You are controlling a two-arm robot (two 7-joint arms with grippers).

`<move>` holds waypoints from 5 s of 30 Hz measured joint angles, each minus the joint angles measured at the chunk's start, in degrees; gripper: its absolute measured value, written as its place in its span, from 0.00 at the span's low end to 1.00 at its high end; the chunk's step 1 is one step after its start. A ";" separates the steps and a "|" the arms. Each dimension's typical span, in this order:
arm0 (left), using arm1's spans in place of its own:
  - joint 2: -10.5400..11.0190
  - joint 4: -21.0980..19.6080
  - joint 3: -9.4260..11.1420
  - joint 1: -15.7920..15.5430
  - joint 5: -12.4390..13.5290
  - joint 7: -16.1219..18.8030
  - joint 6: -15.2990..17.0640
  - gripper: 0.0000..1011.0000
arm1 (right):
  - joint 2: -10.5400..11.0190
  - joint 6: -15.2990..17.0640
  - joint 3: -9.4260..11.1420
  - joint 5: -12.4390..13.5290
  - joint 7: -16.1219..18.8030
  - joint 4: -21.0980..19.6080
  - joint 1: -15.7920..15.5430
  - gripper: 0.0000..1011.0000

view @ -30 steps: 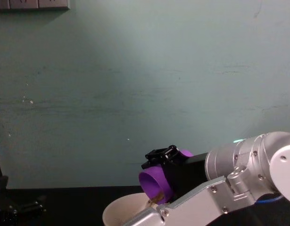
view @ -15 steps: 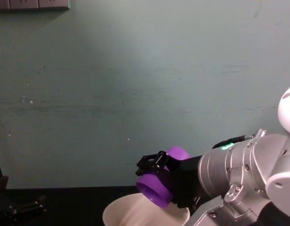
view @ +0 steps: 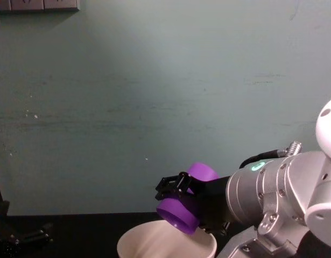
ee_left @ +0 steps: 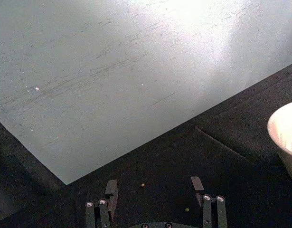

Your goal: Pick up the cup and pour the mung beans from the cup into the bowl.

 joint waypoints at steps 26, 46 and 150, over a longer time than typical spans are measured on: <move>0.00 0.00 0.00 0.00 0.00 0.00 0.00 0.99 | -7.65 -10.33 39.25 64.31 -22.19 5.70 -23.65 0.72; 0.00 0.00 0.00 0.00 0.00 0.00 0.00 0.99 | -13.03 -15.58 46.81 89.83 -9.84 18.17 -26.19 0.72; 0.00 0.00 0.00 0.00 0.00 0.00 0.00 0.99 | -11.49 -9.86 52.79 81.30 -19.58 19.40 -25.65 0.99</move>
